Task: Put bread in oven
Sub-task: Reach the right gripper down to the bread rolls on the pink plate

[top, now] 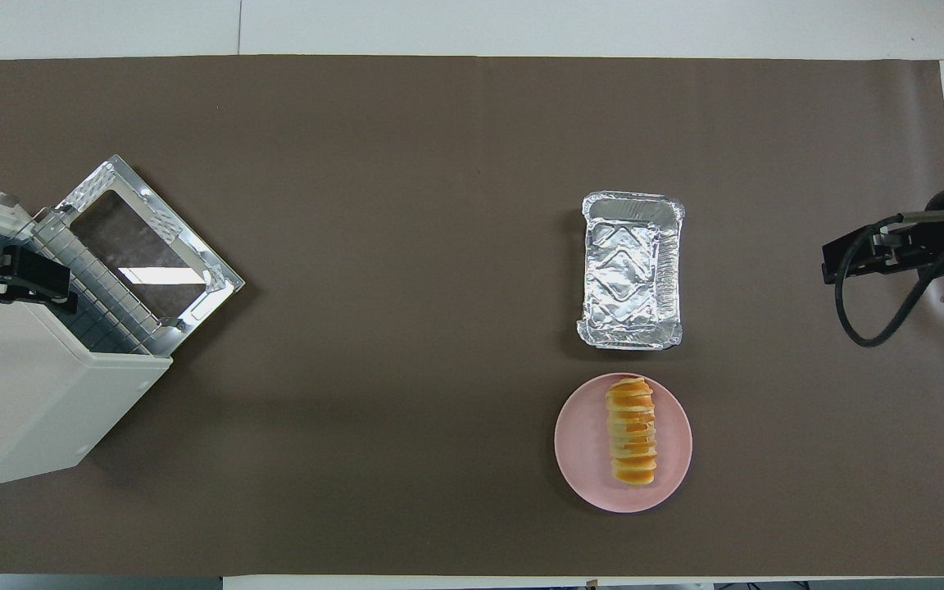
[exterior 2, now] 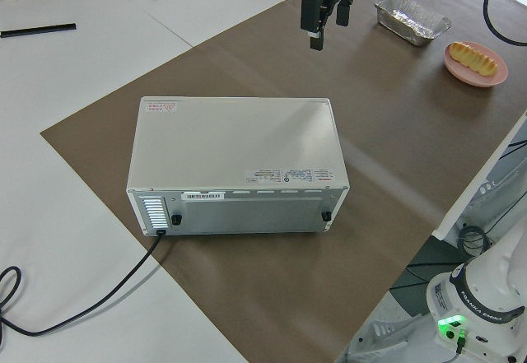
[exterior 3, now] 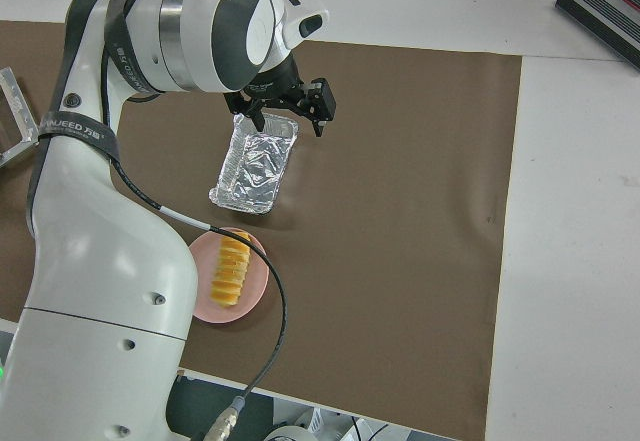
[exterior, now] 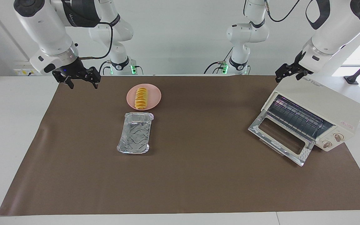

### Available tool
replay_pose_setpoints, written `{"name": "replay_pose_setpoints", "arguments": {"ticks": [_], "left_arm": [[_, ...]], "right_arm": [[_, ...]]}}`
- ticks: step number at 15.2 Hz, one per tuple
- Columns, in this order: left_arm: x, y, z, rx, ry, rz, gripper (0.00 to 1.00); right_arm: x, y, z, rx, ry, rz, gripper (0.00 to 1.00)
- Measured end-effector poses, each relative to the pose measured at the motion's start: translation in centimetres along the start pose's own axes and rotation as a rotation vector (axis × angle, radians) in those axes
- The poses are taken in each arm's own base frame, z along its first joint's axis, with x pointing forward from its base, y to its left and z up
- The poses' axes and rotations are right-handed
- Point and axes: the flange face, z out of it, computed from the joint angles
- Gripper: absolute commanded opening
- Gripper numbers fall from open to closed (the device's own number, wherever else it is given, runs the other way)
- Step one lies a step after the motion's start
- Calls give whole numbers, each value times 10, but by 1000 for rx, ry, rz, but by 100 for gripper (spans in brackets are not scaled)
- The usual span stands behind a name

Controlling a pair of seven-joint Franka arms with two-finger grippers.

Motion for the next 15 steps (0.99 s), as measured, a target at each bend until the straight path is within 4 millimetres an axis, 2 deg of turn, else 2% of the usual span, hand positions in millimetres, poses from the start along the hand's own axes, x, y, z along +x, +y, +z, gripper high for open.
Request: {"name": "replay_pose_setpoints", "arguments": {"ticks": [5,8,10,15], "left_arm": [[0,0,0,0,0,0,100],[0,0,0,0,0,0,100],[0,0,0,0,0,0,100],[0,0,0,0,0,0,100]], "right_arm": [[-2,-1,2,0,-12,-2,100],[-9,-12,22,54,-41,-7,100],[-16,-32,53,100,-35,20,100],[-46,-121,158,105,-94,8,100]]}}
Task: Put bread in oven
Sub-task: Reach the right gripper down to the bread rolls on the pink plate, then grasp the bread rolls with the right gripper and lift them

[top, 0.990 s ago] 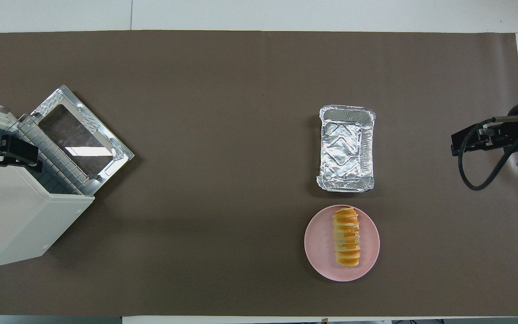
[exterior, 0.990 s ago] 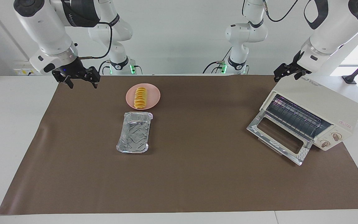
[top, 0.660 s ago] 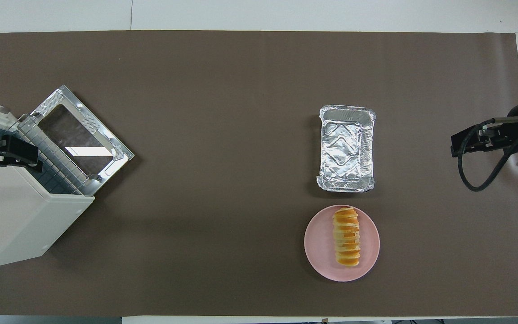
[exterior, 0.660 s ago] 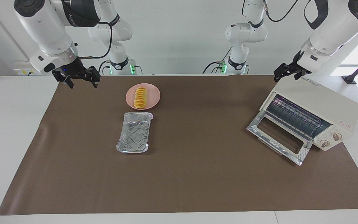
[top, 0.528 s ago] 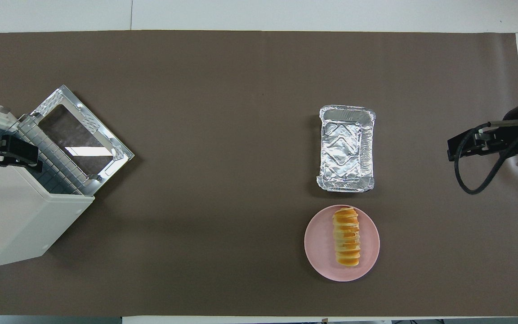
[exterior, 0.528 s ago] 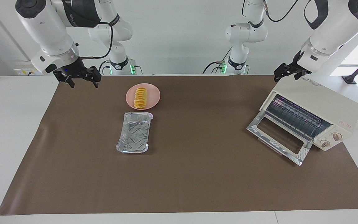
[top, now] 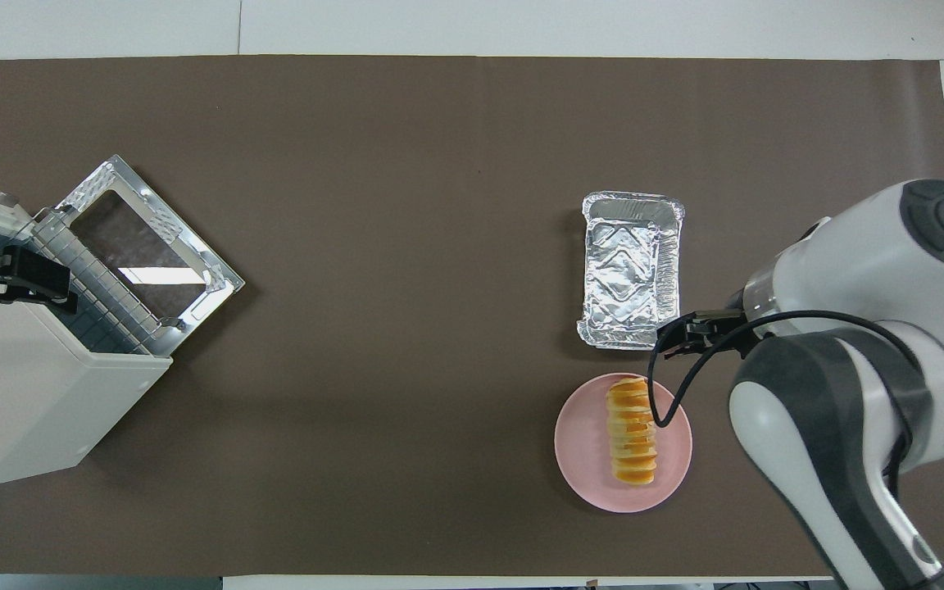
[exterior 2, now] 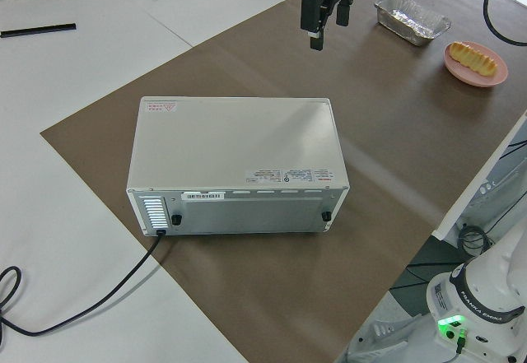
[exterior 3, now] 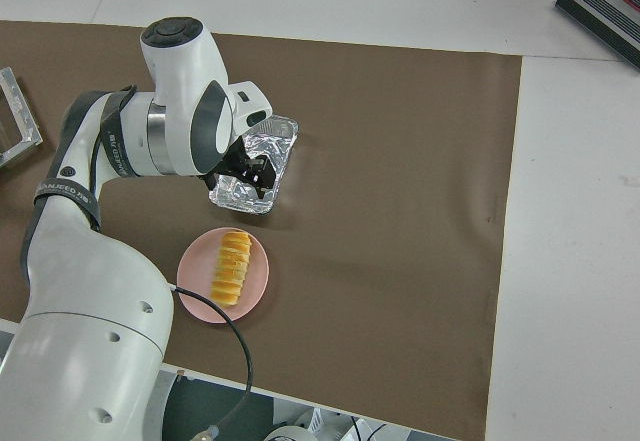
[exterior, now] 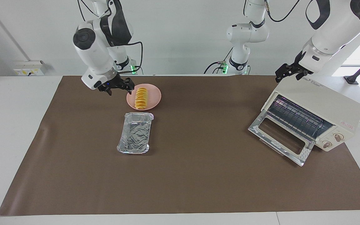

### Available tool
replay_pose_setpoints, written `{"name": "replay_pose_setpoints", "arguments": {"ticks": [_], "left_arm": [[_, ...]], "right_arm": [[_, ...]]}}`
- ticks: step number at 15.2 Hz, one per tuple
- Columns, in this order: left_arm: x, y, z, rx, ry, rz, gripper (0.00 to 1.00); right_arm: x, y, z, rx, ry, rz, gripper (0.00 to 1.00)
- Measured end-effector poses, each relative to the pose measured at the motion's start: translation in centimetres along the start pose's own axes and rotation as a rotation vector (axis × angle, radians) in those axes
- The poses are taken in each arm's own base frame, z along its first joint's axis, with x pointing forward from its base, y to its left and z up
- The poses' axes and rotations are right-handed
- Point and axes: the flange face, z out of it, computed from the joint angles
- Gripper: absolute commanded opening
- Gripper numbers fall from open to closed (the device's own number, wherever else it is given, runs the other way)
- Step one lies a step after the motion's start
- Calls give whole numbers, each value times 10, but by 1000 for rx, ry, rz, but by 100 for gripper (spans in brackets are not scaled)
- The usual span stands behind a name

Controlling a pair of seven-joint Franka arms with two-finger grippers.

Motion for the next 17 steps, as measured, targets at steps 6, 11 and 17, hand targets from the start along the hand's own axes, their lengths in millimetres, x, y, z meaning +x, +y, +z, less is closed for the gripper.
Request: {"name": "replay_pose_setpoints", "arguments": {"ticks": [6,11,17], "left_arm": [[0,0,0,0,0,0,100],[0,0,0,0,0,0,100],[0,0,0,0,0,0,100]], "right_arm": [[-30,-26,98,-8,-51,-39,100],[-50,-23,132,-31,-109,-47,100],[-55,-9,151,9,-103,30,78]]}}
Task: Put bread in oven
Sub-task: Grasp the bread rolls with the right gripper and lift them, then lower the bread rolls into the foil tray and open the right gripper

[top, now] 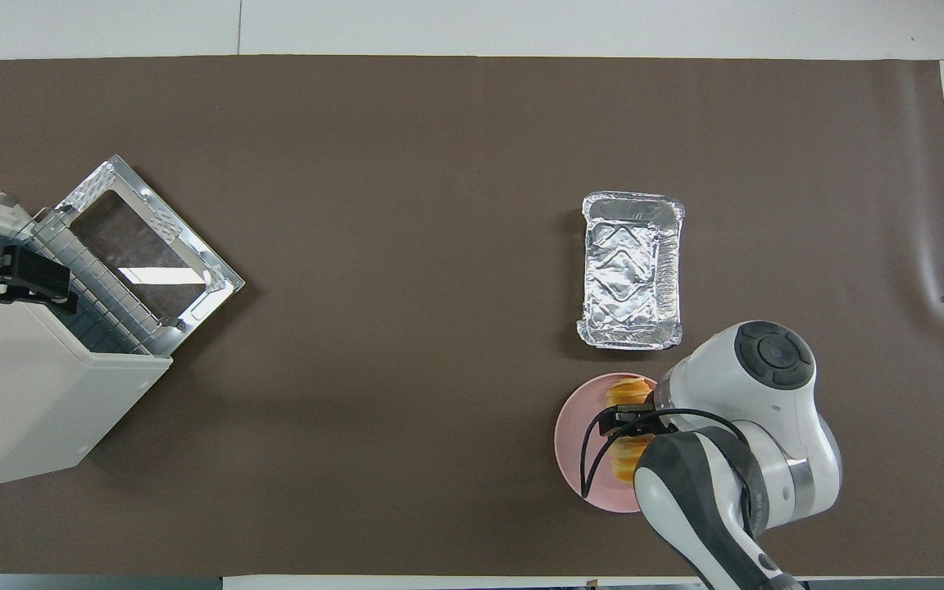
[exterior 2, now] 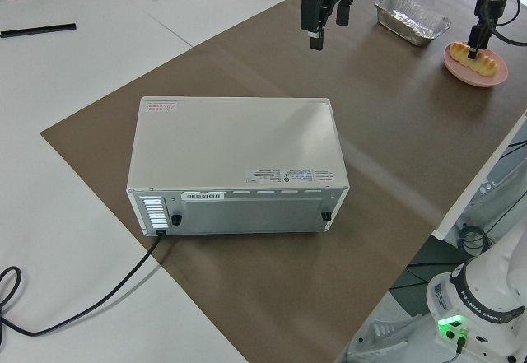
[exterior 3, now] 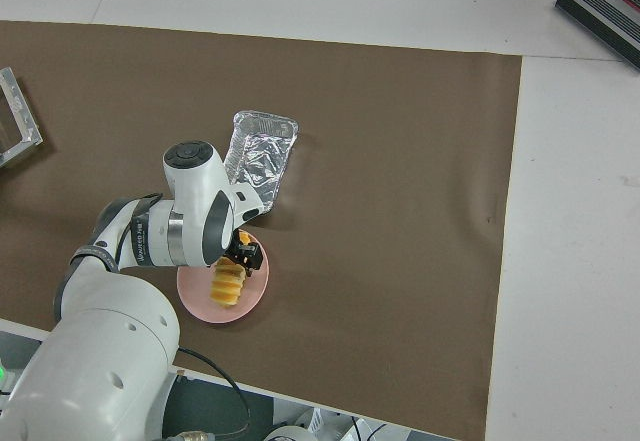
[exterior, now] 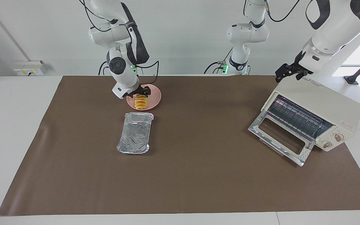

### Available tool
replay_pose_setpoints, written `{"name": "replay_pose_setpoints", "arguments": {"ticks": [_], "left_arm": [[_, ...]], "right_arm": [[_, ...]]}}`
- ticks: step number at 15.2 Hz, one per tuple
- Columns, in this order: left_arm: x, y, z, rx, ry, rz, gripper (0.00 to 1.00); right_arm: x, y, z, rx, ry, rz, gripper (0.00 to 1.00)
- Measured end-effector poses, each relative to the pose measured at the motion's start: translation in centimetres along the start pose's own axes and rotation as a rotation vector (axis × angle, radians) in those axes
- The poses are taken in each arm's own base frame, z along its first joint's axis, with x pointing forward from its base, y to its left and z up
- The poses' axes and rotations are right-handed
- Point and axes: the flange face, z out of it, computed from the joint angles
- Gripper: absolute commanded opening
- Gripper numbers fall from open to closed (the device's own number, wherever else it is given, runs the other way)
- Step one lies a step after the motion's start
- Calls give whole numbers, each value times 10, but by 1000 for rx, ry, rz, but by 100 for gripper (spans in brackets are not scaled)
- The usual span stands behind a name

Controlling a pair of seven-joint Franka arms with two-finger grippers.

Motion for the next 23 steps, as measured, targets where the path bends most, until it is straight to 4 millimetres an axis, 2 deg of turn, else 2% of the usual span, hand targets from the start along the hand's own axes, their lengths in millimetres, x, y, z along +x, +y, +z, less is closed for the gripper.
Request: {"name": "replay_pose_setpoints", "arguments": {"ticks": [1,3,4,5,9,11,12,13,16,17,18,20,23], "left_arm": [[0,0,0,0,0,0,100],[0,0,0,0,0,0,100],[0,0,0,0,0,0,100],[0,0,0,0,0,0,100],[0,0,0,0,0,0,100],[0,0,0,0,0,0,100],[0,0,0,0,0,0,100],[0,0,0,0,0,0,100],[0,0,0,0,0,0,100],[0,0,0,0,0,0,100],[0,0,0,0,0,0,100],[0,0,0,0,0,0,100],[0,0,0,0,0,0,100]], "right_arm": [[0,0,0,1,2,11,67],[0,0,0,2,3,19,24],[0,0,0,9,2,26,6],[0,-1,0,27,-2,38,0],[0,-3,-4,87,-11,79,0],[1,-8,-24,108,-16,80,0],[3,-12,-44,119,-12,78,0],[7,-18,-74,132,-12,77,0],[30,-29,-183,171,42,65,0],[41,-32,-207,168,81,58,0],[55,-35,-220,157,115,53,0],[89,-42,-221,149,164,55,0],[142,-52,-200,136,216,31,0]]}}
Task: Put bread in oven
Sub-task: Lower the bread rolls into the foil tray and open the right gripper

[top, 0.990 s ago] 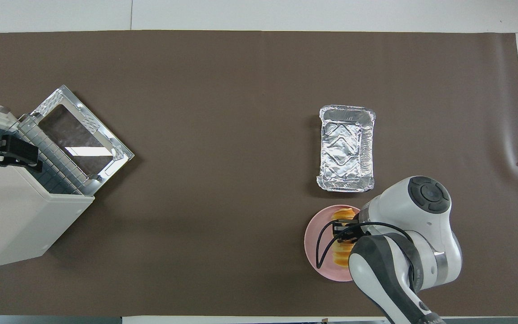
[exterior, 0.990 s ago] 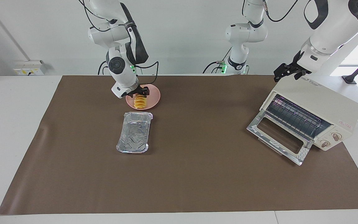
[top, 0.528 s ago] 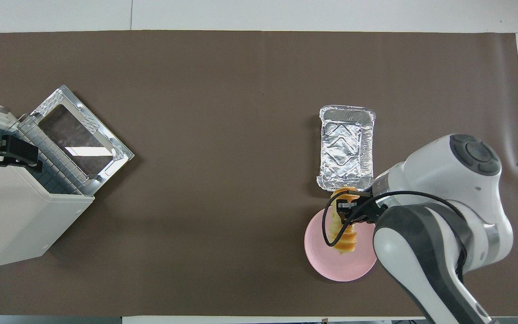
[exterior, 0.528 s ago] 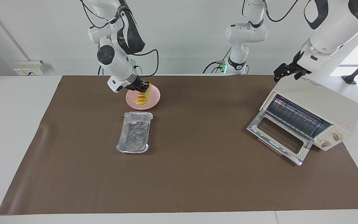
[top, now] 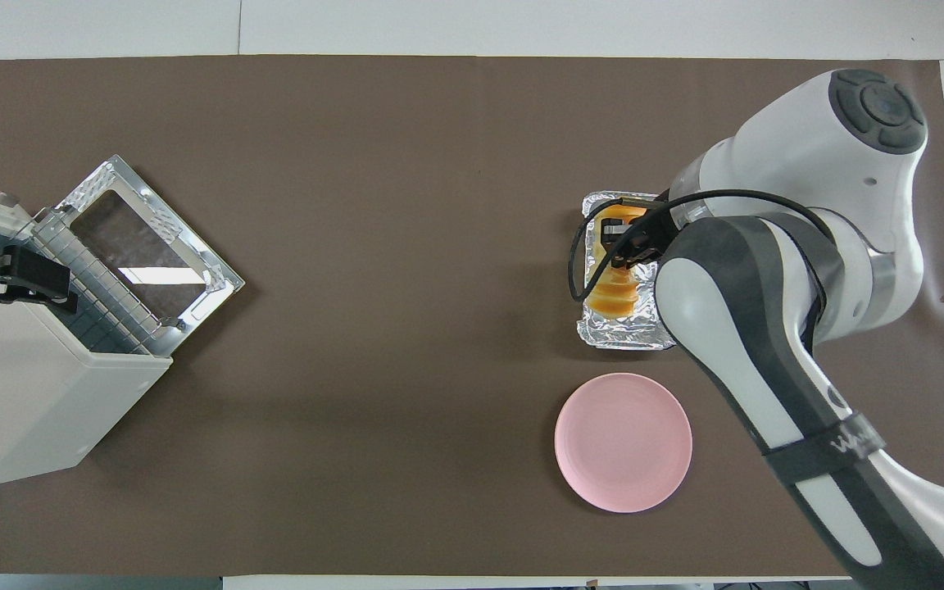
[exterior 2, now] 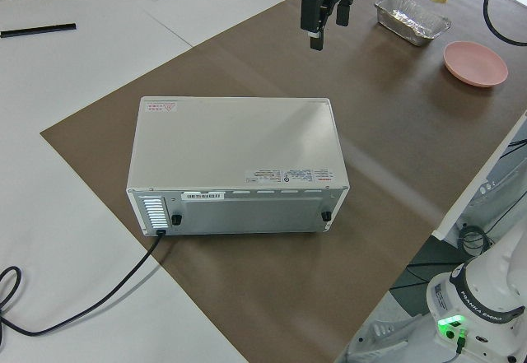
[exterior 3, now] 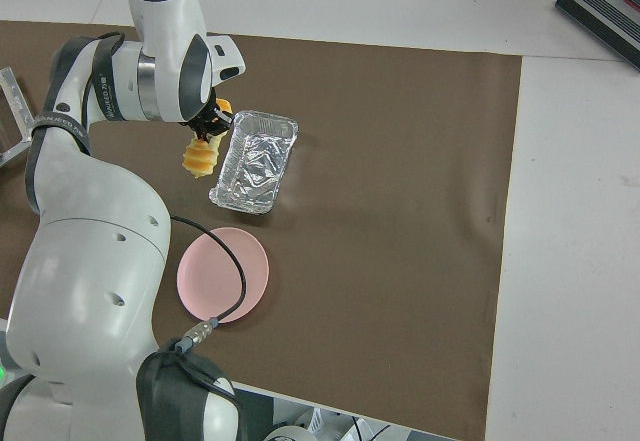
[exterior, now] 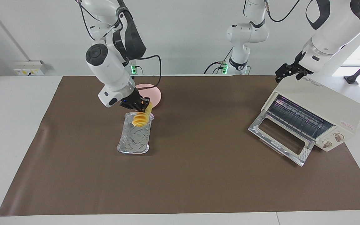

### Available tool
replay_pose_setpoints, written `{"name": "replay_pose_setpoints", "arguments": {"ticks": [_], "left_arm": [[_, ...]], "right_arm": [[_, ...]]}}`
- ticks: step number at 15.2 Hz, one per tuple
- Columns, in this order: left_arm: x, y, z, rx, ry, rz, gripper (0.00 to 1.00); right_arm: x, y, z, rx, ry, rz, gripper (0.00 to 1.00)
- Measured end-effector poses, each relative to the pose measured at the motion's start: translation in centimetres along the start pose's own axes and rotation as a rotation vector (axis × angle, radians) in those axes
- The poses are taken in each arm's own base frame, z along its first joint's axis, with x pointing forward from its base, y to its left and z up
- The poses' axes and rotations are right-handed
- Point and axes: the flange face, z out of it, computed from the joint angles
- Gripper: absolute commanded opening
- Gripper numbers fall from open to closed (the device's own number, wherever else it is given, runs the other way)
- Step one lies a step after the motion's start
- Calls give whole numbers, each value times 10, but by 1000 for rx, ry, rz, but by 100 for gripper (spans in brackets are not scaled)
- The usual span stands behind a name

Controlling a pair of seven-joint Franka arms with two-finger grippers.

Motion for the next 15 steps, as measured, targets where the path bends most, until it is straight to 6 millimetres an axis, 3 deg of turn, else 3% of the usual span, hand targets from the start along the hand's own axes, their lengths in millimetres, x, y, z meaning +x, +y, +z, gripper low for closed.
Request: {"name": "replay_pose_setpoints", "arguments": {"ticks": [3,5,8,15], "left_arm": [[0,0,0,0,0,0,100],[0,0,0,0,0,0,100],[0,0,0,0,0,0,100],[0,0,0,0,0,0,100]], "right_arm": [[32,6,36,-8,9,-66,0],[42,16,63,-17,-4,-103,0],[41,28,97,-31,-36,-146,0],[32,43,124,-41,-53,-177,0]]}}
